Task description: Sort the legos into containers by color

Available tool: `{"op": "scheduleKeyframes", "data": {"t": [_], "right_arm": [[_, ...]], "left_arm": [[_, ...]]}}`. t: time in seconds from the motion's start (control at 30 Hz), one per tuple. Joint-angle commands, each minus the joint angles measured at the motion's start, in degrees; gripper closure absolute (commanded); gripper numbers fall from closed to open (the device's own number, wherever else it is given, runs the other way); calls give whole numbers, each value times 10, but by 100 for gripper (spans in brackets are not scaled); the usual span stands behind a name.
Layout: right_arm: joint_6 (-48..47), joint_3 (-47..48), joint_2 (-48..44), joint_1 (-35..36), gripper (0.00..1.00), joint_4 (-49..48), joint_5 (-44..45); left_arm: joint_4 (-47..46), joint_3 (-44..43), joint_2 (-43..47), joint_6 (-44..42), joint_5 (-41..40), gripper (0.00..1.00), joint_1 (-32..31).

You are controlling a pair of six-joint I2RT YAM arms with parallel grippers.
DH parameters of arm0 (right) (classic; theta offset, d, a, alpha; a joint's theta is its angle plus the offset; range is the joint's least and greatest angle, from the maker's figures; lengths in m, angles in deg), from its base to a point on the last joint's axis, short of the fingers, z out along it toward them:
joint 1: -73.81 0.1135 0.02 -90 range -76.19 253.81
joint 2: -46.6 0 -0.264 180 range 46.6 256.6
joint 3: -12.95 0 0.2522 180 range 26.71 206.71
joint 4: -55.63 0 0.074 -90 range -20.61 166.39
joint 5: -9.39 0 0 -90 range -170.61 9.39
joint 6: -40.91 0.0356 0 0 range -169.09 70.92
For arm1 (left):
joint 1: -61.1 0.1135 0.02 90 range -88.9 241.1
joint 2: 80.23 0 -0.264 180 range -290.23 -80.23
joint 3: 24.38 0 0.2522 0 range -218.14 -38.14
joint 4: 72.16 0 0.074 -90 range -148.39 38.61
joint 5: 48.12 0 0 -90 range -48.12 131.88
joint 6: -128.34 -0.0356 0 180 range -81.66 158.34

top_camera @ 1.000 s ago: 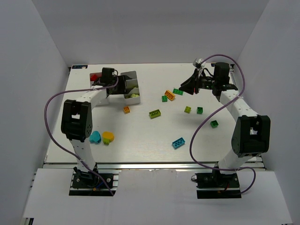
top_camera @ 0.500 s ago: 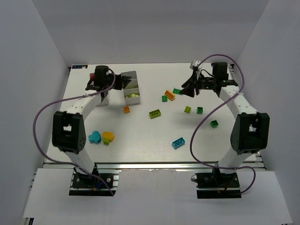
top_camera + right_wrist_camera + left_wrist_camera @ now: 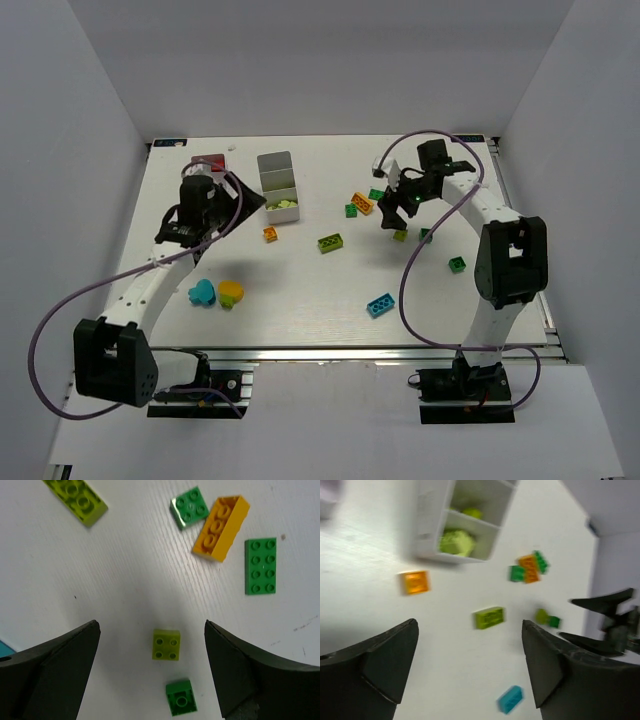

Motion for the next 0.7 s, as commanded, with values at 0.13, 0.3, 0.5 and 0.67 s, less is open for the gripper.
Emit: {"op": "scheduleKeyframes", "data": {"t": [0.13,0.3,0.5,0.67], "right_arm": [[-53,-7,6,2,11,31,155],[-31,21,39,2,11,67,176],[-16,12,59,11,11,60,207],[-4,3,72,19,14,20,227]], "left_arm": [[130,50,116,-82,-222,2,1],[133,73,148,-89,-216,2,1],[130,123,187,-74,-201,3,1],[138,148,230,-64,-208,3,1]]}}
